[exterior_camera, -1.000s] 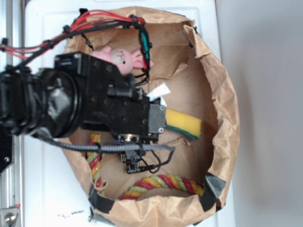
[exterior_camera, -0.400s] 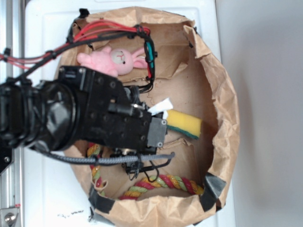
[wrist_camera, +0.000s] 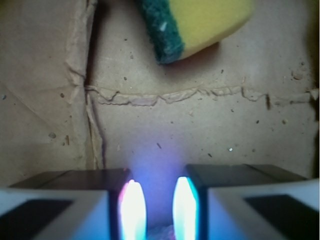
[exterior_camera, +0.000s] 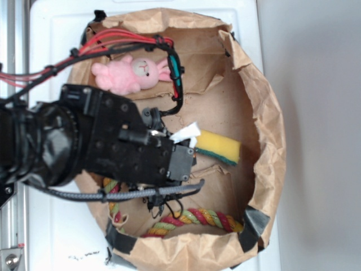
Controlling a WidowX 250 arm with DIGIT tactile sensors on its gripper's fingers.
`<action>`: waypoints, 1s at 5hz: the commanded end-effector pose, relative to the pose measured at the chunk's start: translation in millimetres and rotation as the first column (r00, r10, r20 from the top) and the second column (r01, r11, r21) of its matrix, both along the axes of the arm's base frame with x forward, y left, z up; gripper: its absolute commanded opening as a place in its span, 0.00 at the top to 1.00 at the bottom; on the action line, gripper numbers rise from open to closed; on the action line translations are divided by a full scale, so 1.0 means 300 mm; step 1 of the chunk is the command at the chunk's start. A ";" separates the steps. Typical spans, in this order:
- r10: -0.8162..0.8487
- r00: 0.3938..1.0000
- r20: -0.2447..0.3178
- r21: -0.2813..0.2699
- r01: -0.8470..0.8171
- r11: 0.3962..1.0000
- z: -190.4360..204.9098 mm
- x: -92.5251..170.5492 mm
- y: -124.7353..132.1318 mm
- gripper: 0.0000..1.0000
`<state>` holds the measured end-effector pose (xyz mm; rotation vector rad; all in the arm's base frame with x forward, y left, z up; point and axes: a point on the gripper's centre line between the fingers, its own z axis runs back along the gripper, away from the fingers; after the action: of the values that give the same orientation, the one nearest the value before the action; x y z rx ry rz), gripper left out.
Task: Grab the rock.
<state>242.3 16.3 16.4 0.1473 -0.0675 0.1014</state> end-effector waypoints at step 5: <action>0.051 0.985 0.164 -0.161 -0.024 0.987 0.222 -0.026 0.050 0.00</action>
<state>233.3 24.1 68.2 -0.0230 -0.1585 0.1417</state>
